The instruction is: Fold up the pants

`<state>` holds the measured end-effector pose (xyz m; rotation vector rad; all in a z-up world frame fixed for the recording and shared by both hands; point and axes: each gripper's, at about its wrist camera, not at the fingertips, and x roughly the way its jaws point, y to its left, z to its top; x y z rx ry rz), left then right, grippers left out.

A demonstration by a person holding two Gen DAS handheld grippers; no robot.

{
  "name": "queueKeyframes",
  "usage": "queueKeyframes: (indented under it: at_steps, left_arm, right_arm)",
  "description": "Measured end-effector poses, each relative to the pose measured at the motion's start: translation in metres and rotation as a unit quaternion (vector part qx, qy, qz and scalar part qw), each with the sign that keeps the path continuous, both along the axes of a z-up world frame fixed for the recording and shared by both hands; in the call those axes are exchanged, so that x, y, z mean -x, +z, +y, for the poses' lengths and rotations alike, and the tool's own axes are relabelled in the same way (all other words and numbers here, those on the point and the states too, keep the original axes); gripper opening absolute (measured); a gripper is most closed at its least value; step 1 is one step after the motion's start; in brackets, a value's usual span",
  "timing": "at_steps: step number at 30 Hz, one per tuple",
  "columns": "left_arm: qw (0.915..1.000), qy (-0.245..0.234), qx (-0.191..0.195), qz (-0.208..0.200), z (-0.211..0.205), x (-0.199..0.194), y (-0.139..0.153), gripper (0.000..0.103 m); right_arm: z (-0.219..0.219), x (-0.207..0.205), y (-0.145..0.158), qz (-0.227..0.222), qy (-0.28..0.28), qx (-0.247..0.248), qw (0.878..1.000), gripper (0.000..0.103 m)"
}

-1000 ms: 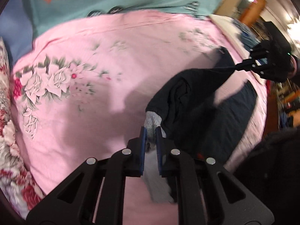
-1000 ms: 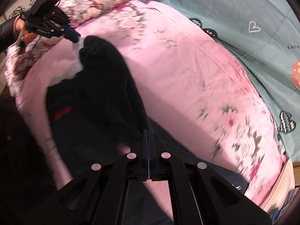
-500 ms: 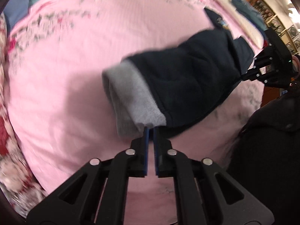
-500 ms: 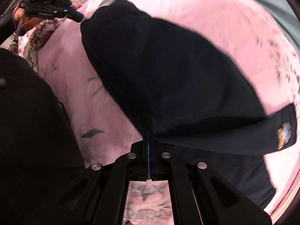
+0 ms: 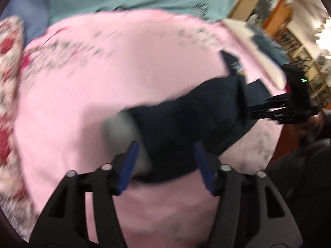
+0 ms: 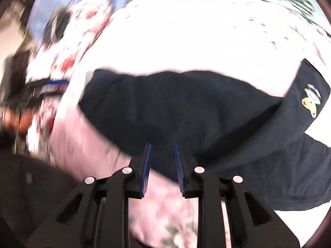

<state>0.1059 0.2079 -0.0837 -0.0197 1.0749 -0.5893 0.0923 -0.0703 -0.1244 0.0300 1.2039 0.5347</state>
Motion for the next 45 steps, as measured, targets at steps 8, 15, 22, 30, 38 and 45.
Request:
queueKeyframes:
  at_steps: [8,15,22,30,38,45]
  left_arm:
    - [0.9964,-0.022,-0.032,0.076,-0.017,0.004,-0.083,0.062]
    - [0.9956,0.023,0.017,0.089,-0.004,0.006,-0.058,0.070]
    - [0.9933,0.111,0.015,0.026,-0.031,0.003,-0.017,0.081]
    - [0.9841,0.172,-0.019,0.039,-0.061,0.012,-0.014,0.084]
    - [0.9868,0.144,-0.029,0.068,-0.088,-0.008,-0.017,0.084]
    - [0.9925,0.061,-0.058,0.089,-0.151,-0.027,-0.023,0.084]
  right_arm:
    - [-0.010,0.024,-0.056,0.079,-0.088,0.062,0.991,0.024]
    - [-0.068,-0.002,0.017,-0.020,-0.280,0.066,0.958,0.051]
    - [-0.099,-0.125,-0.004,-0.020,-0.402,0.131,0.906,0.052]
    - [-0.134,-0.151,-0.055,0.037,-0.365,0.171,0.915,0.002]
    - [-0.219,-0.061,0.030,-0.020,-0.400,-0.099,0.911,0.001]
    - [-0.302,0.103,0.006,0.014,-0.524,-0.220,0.823,0.001]
